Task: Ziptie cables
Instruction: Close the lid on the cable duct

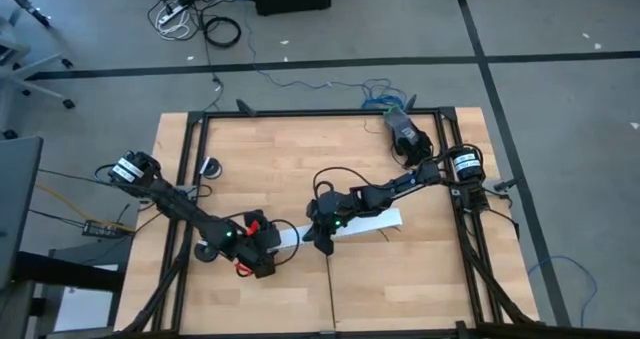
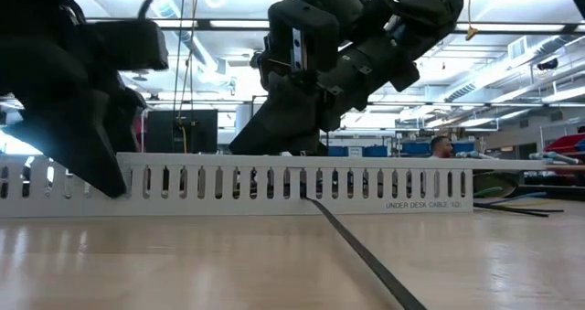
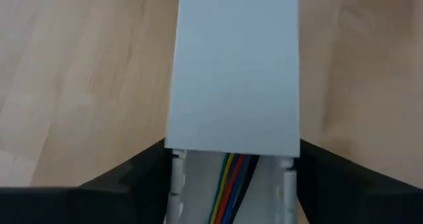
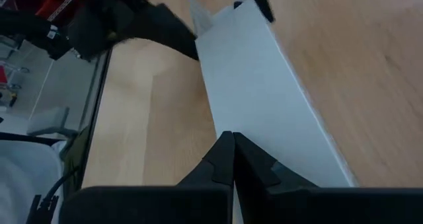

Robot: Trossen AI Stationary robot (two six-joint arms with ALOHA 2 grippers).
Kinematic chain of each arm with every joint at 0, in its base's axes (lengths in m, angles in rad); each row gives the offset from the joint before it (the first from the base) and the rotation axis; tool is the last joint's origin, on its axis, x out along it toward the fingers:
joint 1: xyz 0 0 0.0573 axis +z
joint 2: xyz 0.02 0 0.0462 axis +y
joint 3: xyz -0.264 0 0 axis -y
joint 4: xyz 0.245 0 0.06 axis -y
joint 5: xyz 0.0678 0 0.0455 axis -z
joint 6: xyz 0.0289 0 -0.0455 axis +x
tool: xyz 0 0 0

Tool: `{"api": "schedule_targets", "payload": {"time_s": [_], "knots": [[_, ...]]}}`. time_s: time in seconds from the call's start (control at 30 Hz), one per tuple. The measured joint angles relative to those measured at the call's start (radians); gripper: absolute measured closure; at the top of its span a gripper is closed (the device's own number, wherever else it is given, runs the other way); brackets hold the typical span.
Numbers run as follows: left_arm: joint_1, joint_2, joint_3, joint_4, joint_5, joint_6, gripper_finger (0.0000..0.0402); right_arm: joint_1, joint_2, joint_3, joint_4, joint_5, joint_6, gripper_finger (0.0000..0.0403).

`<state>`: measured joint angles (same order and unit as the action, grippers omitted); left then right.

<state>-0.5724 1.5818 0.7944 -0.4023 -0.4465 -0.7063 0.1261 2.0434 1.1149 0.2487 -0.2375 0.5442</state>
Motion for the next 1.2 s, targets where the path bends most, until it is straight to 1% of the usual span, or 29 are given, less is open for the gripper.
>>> {"api": "schedule_targets", "payload": {"time_s": [0.1,0.2,0.3,0.5,0.7,0.8,1.0,1.2], "knots": [[-0.017,-0.018,0.003,-0.026,0.010,-0.003,0.0120,0.000,0.000,0.000,0.000,0.004,0.001,0.0402],[-0.040,-0.016,0.003,-0.056,0.016,-0.027,0.0113,0.000,0.000,0.000,0.001,0.000,0.004,0.0402],[-0.058,-0.017,0.003,-0.078,0.017,-0.051,0.0113,0.000,0.000,-0.001,0.004,0.005,0.013,0.0402],[-0.081,-0.005,0.003,-0.139,0.007,-0.117,0.0113,-0.001,0.003,-0.004,0.035,-0.033,0.029,0.0402],[-0.088,0.018,0.003,-0.122,-0.008,-0.115,0.0112,-0.001,0.001,-0.007,0.111,-0.066,0.007,0.0403],[-0.088,0.030,0.003,-0.115,-0.013,-0.115,0.0112,0.002,-0.016,-0.009,0.122,-0.068,-0.014,0.0403],[-0.089,0.030,0.003,-0.116,-0.033,-0.114,0.0112,0.004,-0.067,-0.010,0.100,-0.035,-0.041,0.0403],[-0.088,0.030,0.003,-0.115,-0.036,-0.115,0.0112,0.013,-0.114,-0.009,-0.041,0.079,-0.054,0.0403]]}}
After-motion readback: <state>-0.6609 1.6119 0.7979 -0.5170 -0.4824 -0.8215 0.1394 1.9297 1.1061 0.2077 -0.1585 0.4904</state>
